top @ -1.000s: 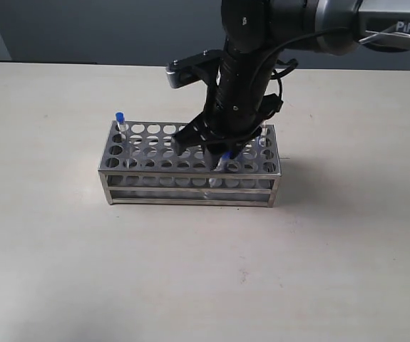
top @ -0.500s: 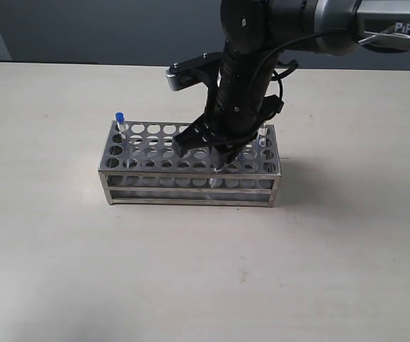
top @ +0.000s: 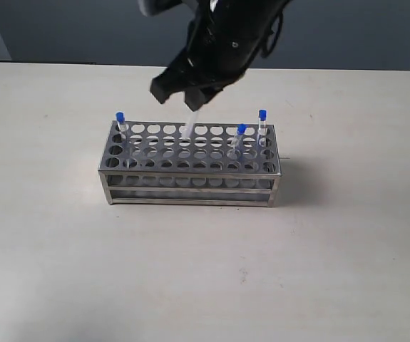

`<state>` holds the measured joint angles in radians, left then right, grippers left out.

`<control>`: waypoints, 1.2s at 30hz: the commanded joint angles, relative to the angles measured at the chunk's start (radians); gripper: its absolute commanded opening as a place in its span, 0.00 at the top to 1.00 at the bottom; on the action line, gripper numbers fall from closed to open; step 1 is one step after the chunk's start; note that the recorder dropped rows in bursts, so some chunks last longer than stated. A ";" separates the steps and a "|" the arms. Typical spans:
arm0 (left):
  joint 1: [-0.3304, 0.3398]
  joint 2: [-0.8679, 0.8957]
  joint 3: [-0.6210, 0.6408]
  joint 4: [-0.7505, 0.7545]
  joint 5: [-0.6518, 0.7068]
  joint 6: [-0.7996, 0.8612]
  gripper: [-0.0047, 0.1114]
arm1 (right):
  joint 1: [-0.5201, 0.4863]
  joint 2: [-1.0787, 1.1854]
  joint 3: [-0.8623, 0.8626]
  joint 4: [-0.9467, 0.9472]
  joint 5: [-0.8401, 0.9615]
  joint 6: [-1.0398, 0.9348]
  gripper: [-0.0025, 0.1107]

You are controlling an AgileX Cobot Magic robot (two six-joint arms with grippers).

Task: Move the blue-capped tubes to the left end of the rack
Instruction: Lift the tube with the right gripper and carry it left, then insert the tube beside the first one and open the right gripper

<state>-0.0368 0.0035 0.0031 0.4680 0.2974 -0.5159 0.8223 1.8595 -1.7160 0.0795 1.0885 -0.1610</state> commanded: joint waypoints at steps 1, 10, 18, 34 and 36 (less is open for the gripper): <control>-0.005 -0.004 -0.003 -0.002 -0.007 -0.001 0.95 | 0.018 0.094 -0.181 0.033 0.039 -0.066 0.99; -0.005 -0.004 -0.003 -0.002 -0.007 -0.001 0.95 | 0.018 0.365 -0.530 0.166 0.133 -0.143 0.99; -0.005 -0.004 -0.003 -0.002 -0.007 -0.001 0.95 | 0.018 0.424 -0.575 0.163 0.133 -0.143 0.99; -0.005 -0.004 -0.003 -0.002 -0.007 -0.001 0.95 | 0.018 0.486 -0.575 0.174 0.133 -0.143 0.99; -0.005 -0.004 -0.003 -0.002 -0.007 -0.001 0.95 | 0.018 0.494 -0.575 0.176 0.133 -0.143 0.99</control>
<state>-0.0368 0.0035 0.0031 0.4680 0.2974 -0.5159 0.8415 2.3440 -2.2831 0.2525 1.2175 -0.2978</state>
